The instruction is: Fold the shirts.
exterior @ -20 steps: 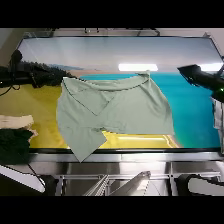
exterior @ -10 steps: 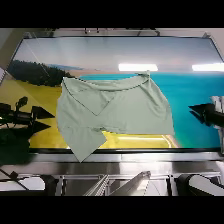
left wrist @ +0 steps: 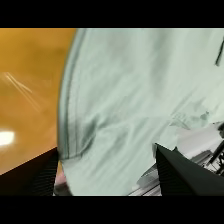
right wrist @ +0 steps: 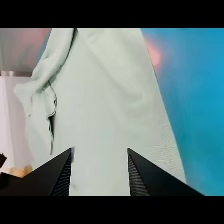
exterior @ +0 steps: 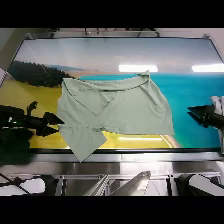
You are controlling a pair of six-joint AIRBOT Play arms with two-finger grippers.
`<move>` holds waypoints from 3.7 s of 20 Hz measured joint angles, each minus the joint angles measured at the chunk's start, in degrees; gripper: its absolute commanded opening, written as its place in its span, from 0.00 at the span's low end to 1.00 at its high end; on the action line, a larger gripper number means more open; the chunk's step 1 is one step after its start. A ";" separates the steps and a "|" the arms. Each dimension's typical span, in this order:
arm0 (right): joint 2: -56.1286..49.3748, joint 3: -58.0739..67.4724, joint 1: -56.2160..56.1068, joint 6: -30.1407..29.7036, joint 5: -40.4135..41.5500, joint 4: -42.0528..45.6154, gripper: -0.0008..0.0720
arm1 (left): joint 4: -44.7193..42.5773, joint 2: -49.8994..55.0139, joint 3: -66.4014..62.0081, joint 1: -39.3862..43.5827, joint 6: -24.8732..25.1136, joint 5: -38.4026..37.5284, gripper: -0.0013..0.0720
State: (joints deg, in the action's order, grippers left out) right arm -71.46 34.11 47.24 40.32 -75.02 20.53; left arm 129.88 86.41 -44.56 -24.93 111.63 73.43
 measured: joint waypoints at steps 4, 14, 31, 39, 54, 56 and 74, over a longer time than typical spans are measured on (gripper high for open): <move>0.44 -0.04 0.90 1.11 -1.25 1.20 0.54 | 3.78 2.84 0.07 5.77 2.89 -3.58 0.04; -3.30 -1.46 5.35 9.84 1.60 21.92 0.73 | 5.66 5.62 -3.63 5.62 6.08 -1.29 0.04; -11.02 -2.12 -19.65 4.96 9.73 11.58 0.04 | 7.61 5.64 -4.39 5.42 6.80 1.18 0.04; 15.52 9.01 -14.78 -0.37 -8.00 -13.38 0.04 | 31.26 -13.35 -16.79 4.87 19.63 23.76 0.05; 39.60 48.37 1.46 -0.83 17.22 -22.10 0.04 | 41.07 -24.37 -70.36 1.97 7.93 21.09 0.05; 34.36 48.33 -2.27 0.59 13.84 -19.32 0.04 | 40.50 -19.26 -64.70 2.40 5.22 20.48 0.05; -20.55 33.79 -29.38 -1.38 30.73 -10.82 0.03 | 31.91 37.70 -72.30 7.85 7.72 0.17 0.04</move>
State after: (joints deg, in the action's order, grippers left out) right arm -92.01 67.90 17.87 38.94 -44.29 9.72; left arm 161.80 124.11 -116.86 -17.08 119.35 73.60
